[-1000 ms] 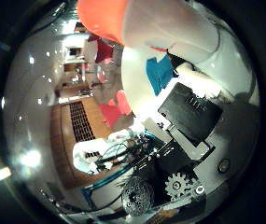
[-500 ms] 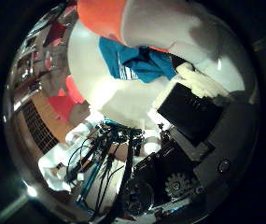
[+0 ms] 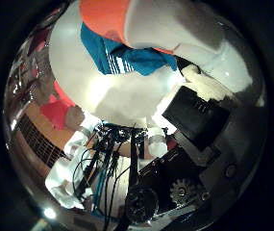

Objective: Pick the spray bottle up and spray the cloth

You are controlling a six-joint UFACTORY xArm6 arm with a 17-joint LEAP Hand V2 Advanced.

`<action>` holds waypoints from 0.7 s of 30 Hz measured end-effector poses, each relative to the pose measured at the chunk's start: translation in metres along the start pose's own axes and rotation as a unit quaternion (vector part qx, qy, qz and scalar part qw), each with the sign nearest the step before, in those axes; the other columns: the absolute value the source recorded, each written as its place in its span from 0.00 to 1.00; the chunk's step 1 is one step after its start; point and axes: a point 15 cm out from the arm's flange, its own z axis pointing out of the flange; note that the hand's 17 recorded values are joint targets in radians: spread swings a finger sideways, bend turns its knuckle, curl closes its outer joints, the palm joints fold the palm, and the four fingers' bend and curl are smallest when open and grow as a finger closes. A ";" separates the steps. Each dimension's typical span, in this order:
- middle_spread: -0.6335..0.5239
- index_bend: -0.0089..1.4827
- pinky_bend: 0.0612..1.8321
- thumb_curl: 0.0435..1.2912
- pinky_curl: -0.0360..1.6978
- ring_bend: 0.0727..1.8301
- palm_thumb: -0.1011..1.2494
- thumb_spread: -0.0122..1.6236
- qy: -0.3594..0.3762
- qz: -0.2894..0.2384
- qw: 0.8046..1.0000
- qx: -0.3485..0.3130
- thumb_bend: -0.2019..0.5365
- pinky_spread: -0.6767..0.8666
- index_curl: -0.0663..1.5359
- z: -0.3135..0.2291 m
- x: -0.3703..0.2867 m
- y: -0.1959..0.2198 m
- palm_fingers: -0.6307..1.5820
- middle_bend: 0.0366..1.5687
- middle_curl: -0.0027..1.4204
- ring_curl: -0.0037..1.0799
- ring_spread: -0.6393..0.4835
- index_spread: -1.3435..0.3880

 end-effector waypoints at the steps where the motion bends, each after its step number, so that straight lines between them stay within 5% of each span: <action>1: 0.47 0.75 0.55 0.70 0.76 0.80 0.79 0.41 0.000 0.001 1.000 0.001 0.25 0.30 0.52 0.000 0.001 0.000 0.82 0.87 0.43 0.53 0.43 0.65; 14: 0.47 0.75 0.54 0.71 0.77 0.80 0.80 0.41 -0.069 -0.049 0.987 0.139 0.25 0.29 0.52 -0.058 -0.031 0.030 0.82 0.87 0.43 0.54 0.43 0.64; 21: 0.47 0.75 0.54 0.71 0.77 0.80 0.80 0.40 -0.215 -0.132 0.936 0.246 0.25 0.29 0.52 -0.122 -0.106 0.064 0.82 0.87 0.43 0.54 0.43 0.64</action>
